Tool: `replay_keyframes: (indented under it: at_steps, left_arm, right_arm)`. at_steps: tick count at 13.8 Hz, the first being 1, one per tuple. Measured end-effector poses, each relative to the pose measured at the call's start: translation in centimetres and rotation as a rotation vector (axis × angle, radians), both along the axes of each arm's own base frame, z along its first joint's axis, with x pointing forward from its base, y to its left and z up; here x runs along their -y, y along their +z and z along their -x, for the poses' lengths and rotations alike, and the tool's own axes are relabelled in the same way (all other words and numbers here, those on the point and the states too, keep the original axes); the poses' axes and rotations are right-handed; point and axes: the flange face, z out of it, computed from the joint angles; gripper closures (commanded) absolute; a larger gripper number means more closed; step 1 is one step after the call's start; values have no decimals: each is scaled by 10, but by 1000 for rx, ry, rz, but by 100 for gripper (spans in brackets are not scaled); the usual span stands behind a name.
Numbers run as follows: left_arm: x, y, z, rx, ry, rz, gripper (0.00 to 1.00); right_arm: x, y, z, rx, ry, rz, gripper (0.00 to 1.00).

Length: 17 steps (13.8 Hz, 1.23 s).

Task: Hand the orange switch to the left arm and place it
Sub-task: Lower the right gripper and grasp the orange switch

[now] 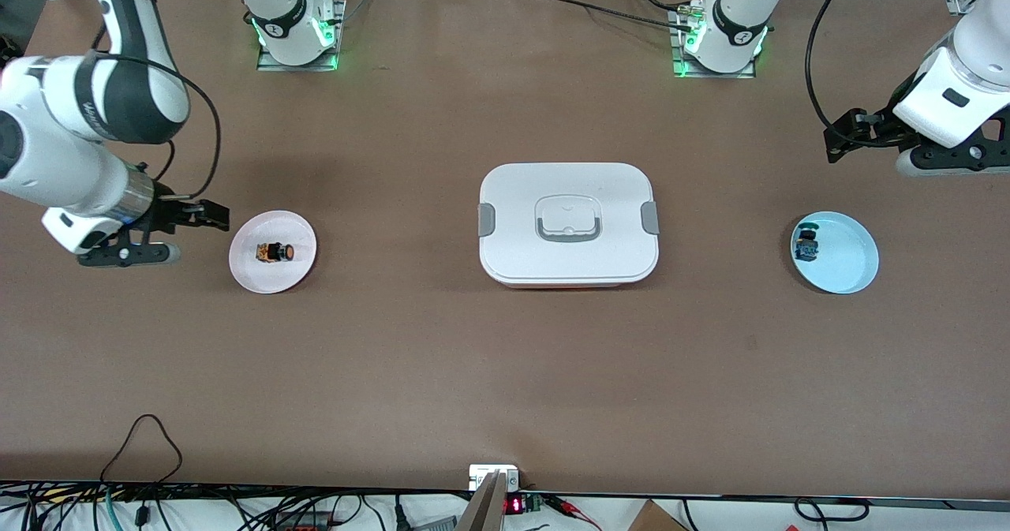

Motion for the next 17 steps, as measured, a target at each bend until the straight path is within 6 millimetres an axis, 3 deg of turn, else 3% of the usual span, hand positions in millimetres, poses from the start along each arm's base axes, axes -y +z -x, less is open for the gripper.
replay_keyframes:
  at_steps: [7,17]
  left_arm:
    - [0,0,0,0,0,0,0]
    - [0,0,0,0,0,0,0]
  right_arm:
    - [-3,-90,14,20,5,2,0]
    - [-5,-180,13,-6,-10,-1,0]
